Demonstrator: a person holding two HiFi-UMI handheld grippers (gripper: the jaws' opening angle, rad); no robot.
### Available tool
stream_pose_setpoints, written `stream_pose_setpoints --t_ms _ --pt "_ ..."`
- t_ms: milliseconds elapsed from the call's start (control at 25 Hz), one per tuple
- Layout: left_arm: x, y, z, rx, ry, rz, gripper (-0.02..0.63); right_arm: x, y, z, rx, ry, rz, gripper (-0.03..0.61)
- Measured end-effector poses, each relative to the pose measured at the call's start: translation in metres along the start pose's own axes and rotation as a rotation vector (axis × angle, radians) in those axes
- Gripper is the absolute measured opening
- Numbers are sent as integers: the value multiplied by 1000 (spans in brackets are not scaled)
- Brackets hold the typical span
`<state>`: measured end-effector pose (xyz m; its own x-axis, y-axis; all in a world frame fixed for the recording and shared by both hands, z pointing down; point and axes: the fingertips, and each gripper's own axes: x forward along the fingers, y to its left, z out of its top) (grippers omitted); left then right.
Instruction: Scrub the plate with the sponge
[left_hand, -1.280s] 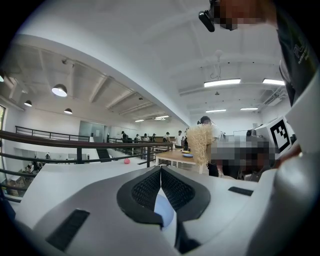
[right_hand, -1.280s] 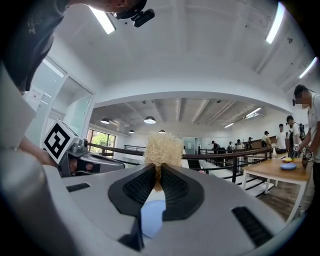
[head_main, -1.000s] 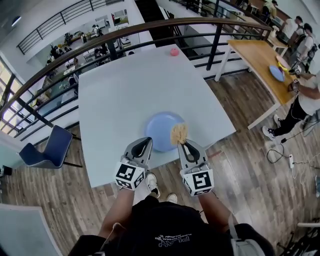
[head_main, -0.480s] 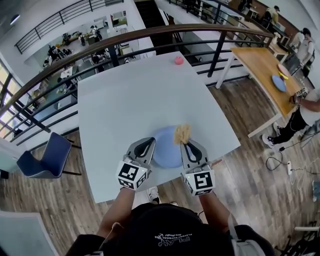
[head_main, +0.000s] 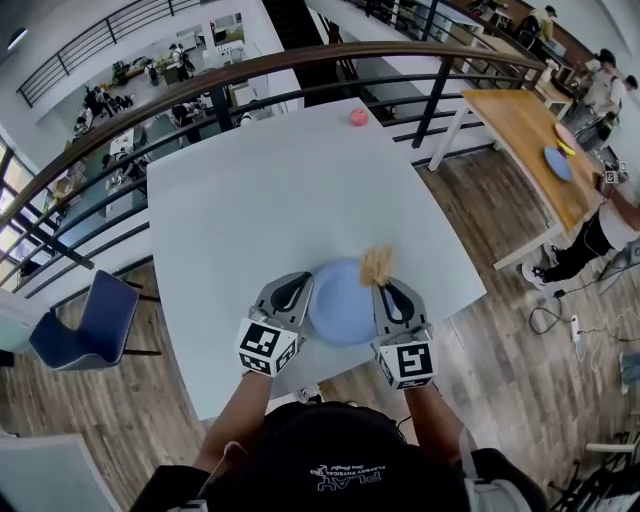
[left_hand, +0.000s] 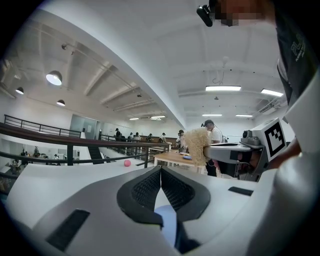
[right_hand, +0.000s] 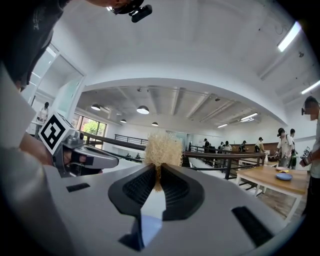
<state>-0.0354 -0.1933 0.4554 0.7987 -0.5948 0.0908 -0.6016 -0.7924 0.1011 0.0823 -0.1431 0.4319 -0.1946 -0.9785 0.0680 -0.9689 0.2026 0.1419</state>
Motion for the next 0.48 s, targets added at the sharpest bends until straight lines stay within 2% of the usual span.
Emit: stream_pose_setpoints --t_ms 280,480 --pt "7 5 -4 -5 13 -24 12 5 2 -6 -12 13 -26 44" --pt "9 0 -17 -1 38 -6 12 -1 0 -17 -15 15 -14 44"
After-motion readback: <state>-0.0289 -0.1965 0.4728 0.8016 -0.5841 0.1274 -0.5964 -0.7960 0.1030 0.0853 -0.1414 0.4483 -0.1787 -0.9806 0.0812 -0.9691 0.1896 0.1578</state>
